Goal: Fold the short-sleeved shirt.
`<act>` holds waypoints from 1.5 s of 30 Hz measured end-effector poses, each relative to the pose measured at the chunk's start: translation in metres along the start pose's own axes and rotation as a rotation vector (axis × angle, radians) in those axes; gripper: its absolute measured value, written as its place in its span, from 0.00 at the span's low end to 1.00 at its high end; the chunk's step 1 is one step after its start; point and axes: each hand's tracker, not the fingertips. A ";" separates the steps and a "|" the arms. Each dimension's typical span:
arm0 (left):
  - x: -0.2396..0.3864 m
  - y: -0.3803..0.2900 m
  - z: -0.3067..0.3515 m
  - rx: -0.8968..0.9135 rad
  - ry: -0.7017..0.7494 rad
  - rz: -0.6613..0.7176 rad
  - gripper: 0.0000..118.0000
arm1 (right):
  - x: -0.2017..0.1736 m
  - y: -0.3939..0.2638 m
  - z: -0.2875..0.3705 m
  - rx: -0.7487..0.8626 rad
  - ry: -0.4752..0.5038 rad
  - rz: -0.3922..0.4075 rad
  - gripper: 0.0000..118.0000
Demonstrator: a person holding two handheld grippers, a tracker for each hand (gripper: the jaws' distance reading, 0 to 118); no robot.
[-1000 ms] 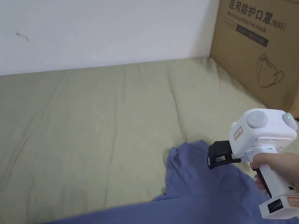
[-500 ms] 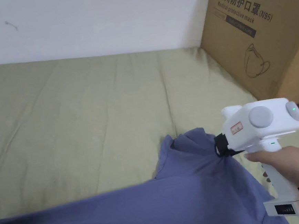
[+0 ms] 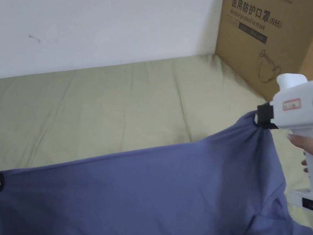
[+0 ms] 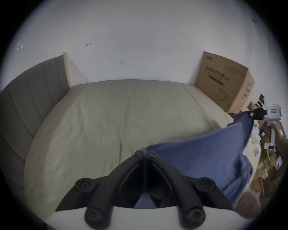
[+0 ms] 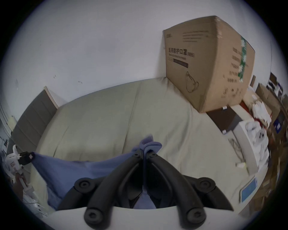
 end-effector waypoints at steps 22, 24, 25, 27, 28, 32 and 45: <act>-0.021 -0.168 0.119 -0.064 -0.139 0.095 0.97 | 0.064 -0.225 0.109 -0.155 -0.039 -0.218 0.85; -0.014 -0.153 0.143 0.014 -0.123 0.157 0.97 | 0.053 -0.208 0.132 -0.086 -0.005 -0.238 0.85; -0.005 -0.146 0.156 0.080 -0.131 0.195 0.98 | 0.038 -0.200 0.150 -0.037 0.030 -0.254 0.85; 0.016 -0.132 0.179 0.197 -0.161 0.227 0.99 | 0.011 -0.184 0.180 0.093 0.113 -0.229 0.85; 0.036 -0.125 0.192 0.242 -0.121 0.210 0.99 | -0.007 -0.178 0.197 0.199 0.140 -0.173 0.85; 0.102 -0.121 0.234 0.551 0.110 0.072 0.82 | -0.078 -0.189 0.246 0.679 0.037 0.119 0.82; 0.135 -0.128 0.261 0.690 0.194 -0.019 0.00 | -0.110 -0.195 0.249 0.670 0.110 0.077 0.01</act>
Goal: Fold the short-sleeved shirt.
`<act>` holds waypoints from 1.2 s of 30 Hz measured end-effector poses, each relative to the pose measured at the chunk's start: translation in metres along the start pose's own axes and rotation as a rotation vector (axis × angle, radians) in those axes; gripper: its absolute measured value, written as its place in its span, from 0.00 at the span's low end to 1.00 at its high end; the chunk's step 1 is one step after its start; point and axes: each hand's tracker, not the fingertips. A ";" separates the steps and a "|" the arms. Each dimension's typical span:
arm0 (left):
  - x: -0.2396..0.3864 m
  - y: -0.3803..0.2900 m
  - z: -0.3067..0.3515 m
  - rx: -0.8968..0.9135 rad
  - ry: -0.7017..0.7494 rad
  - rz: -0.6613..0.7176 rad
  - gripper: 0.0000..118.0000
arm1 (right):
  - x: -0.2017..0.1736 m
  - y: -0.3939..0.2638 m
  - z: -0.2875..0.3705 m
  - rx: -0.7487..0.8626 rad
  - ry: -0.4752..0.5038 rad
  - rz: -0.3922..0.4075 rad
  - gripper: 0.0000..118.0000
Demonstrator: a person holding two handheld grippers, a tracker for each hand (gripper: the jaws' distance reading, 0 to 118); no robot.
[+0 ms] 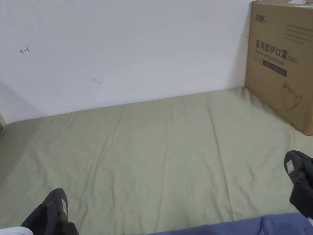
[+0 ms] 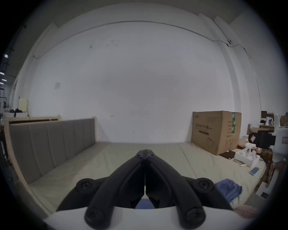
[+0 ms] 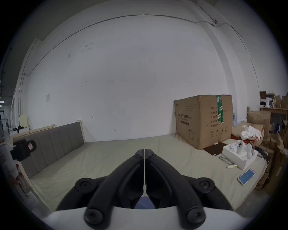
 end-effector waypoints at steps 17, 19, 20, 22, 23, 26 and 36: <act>-0.214 -0.214 -0.162 -0.920 -0.495 1.037 1.00 | -0.011 -0.042 -0.049 -0.454 0.001 -0.142 0.01; -0.214 -0.237 -0.170 -0.916 -0.513 1.133 1.00 | -0.019 -0.048 -0.059 -0.489 0.003 -0.131 0.01; -0.211 -0.250 -0.177 -0.928 -0.536 1.178 1.00 | -0.021 -0.050 -0.062 -0.502 0.007 -0.131 0.01; -0.199 -0.267 -0.186 -0.939 -0.609 1.233 1.00 | -0.028 -0.054 -0.068 -0.523 0.017 -0.135 0.01; -0.204 -0.273 -0.190 -0.895 -0.672 1.243 1.00 | -0.031 -0.055 -0.071 -0.533 0.020 -0.135 0.01; -0.172 -0.280 -0.207 -0.963 -0.749 1.240 1.00 | -0.037 -0.060 -0.079 -0.569 0.032 -0.148 0.01; -0.161 -0.256 -0.196 -1.029 -0.421 0.835 0.03 | -0.036 -0.066 -0.083 -0.640 0.050 -0.199 0.01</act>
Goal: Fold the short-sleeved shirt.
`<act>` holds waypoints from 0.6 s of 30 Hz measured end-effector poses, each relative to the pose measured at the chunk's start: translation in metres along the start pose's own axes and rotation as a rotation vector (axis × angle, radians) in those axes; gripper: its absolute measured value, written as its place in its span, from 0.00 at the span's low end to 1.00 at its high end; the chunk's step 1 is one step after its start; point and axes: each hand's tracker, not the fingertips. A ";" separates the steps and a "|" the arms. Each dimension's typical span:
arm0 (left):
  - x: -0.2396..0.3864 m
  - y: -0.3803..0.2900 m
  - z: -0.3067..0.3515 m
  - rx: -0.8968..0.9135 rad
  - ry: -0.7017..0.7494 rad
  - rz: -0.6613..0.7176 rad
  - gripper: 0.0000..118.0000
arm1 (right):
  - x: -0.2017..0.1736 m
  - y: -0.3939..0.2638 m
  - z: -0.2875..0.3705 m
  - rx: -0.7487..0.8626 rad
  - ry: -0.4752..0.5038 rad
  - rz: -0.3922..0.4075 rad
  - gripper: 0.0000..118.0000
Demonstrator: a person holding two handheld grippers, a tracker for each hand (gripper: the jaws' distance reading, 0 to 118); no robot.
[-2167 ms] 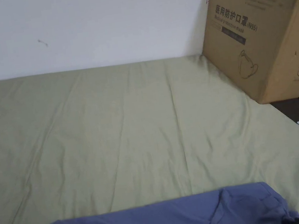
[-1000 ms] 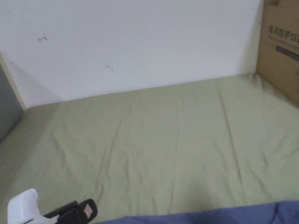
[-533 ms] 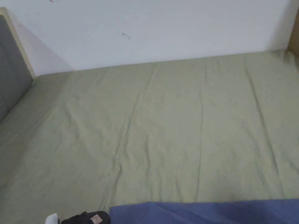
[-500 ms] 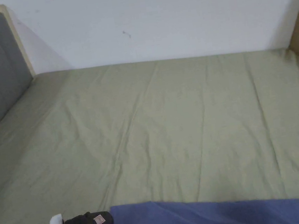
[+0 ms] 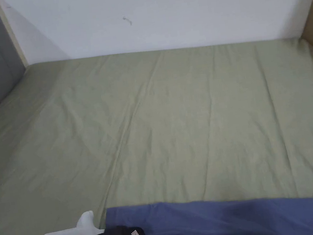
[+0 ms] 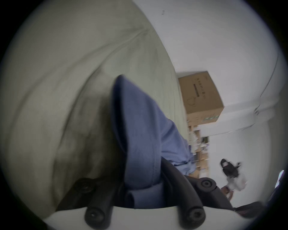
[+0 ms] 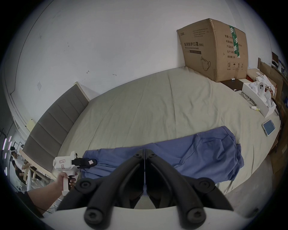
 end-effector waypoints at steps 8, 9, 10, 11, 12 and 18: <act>0.099 -0.019 0.070 0.134 0.865 -0.610 0.03 | 0.022 -0.003 0.011 0.004 0.056 -0.038 0.01; 0.109 -0.024 0.068 0.140 0.907 -0.684 0.03 | 0.025 -0.004 0.012 0.003 0.062 -0.045 0.01; 0.116 -0.025 0.070 0.145 0.826 -0.670 0.03 | 0.028 -0.006 0.013 0.002 0.066 -0.050 0.01; 0.125 -0.027 0.065 0.148 0.666 -0.565 0.03 | 0.032 -0.007 0.014 0.000 0.068 -0.055 0.01; 0.137 -0.028 0.055 0.147 0.511 -0.418 0.03 | 0.036 -0.010 0.015 -0.004 0.067 -0.064 0.01; 0.210 -0.055 -0.072 -0.050 0.222 -0.362 0.28 | 0.065 -0.015 0.030 0.002 0.054 -0.154 0.01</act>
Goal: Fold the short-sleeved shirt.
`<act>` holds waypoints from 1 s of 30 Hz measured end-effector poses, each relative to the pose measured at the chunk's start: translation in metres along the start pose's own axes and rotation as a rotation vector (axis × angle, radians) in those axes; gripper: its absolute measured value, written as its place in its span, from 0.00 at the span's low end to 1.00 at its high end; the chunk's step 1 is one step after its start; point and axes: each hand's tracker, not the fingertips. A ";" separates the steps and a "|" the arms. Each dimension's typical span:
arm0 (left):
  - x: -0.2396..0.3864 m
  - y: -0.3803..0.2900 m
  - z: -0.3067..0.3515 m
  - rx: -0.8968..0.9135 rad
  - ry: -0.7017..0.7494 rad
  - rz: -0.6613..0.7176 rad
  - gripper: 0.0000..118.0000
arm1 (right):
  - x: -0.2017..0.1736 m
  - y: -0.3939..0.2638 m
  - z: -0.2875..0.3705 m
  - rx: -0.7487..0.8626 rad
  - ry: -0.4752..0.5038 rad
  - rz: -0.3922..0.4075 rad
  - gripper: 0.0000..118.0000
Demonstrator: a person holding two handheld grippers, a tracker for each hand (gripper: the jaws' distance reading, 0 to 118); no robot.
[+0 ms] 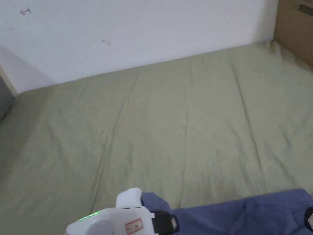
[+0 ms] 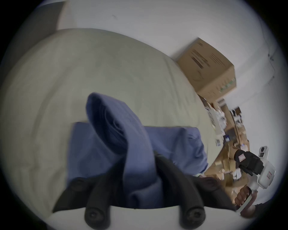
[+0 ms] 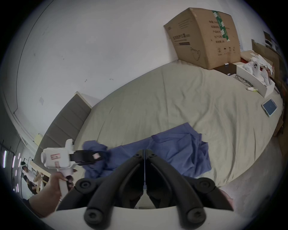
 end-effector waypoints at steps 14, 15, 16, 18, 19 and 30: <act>0.013 -0.006 0.023 0.112 0.250 -0.160 0.01 | 0.041 -0.003 0.009 0.017 -0.042 -0.077 0.01; 0.012 -0.009 0.013 0.088 0.290 -0.166 0.01 | 0.042 -0.004 0.007 0.010 -0.041 -0.084 0.01; 0.011 -0.012 0.006 0.067 0.281 -0.167 0.01 | 0.043 -0.005 0.006 0.003 -0.039 -0.091 0.01; 0.013 -0.018 -0.019 0.001 0.229 -0.180 0.01 | 0.045 -0.008 0.006 -0.008 -0.032 -0.100 0.01; 0.016 -0.021 -0.030 -0.021 0.221 -0.194 0.01 | 0.046 -0.008 0.006 -0.010 -0.033 -0.100 0.01; 0.071 -0.037 -0.064 -0.173 -0.147 -0.244 0.01 | 0.038 -0.016 0.014 -0.005 -0.078 0.030 0.01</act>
